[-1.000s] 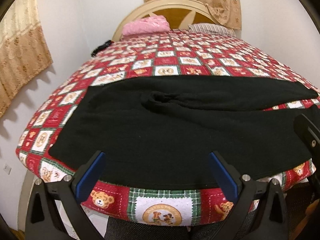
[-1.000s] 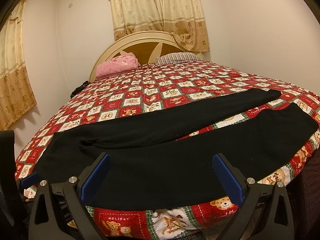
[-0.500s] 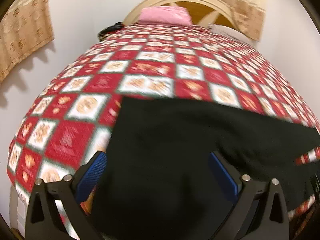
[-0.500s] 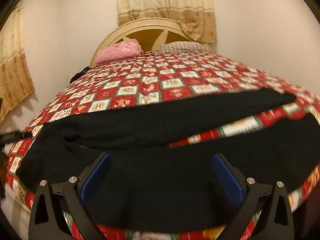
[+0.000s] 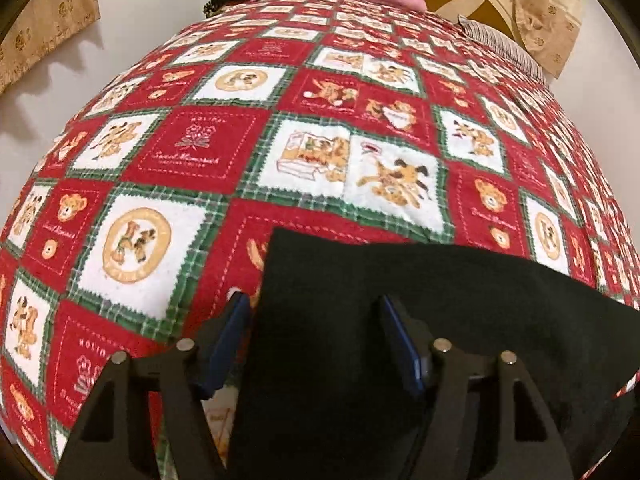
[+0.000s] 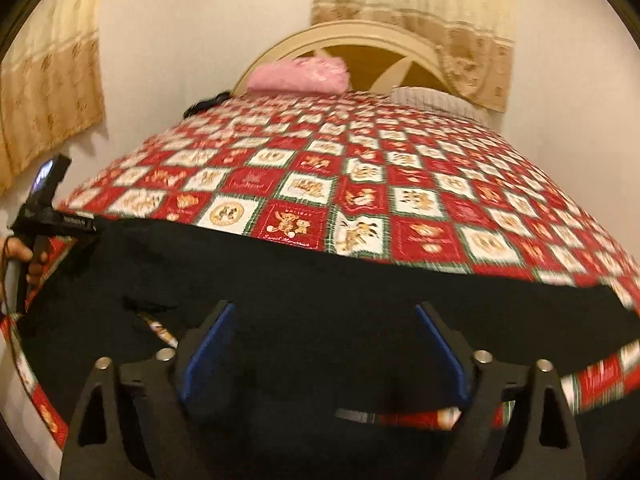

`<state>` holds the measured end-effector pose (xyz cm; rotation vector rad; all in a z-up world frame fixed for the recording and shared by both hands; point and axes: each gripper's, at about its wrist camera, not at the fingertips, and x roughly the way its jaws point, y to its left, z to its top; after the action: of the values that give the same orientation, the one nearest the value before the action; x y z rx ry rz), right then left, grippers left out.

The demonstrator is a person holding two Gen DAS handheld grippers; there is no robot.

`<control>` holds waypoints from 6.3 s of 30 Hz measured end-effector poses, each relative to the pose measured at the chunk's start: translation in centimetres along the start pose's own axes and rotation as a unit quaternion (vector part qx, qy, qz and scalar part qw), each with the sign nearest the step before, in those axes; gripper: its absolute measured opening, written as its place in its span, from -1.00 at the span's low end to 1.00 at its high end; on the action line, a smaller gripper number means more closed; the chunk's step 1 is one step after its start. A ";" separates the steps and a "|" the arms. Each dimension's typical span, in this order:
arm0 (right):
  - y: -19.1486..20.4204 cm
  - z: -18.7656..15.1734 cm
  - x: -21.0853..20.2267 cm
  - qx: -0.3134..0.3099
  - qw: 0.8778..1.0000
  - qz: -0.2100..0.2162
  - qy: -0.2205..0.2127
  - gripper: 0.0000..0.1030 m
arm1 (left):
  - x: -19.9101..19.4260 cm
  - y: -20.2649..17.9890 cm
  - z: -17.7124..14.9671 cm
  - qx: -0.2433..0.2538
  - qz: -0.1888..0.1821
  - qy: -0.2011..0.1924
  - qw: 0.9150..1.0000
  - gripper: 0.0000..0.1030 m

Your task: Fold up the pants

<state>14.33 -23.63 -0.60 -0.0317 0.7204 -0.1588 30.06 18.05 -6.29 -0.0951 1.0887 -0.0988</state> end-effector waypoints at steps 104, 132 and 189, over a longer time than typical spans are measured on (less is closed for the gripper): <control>9.0 -11.7 -2.4 -0.023 0.954 0.300 0.012 0.06 | -11.0 5.2 -19.1 -0.154 0.002 -0.162 0.975 0.32; 11.3 -3.7 4.7 0.003 0.906 0.403 0.130 0.34 | -9.9 0.4 -19.2 0.000 0.068 -0.191 0.979 0.80; 15.1 -10.8 -4.4 -0.181 0.910 0.369 0.057 -0.07 | -8.6 4.2 -16.9 -0.061 0.064 -0.120 0.989 1.00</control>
<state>5.94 -7.74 -7.14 -0.1019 0.8277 0.7071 11.22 22.81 -7.08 -0.1421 0.8570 0.0933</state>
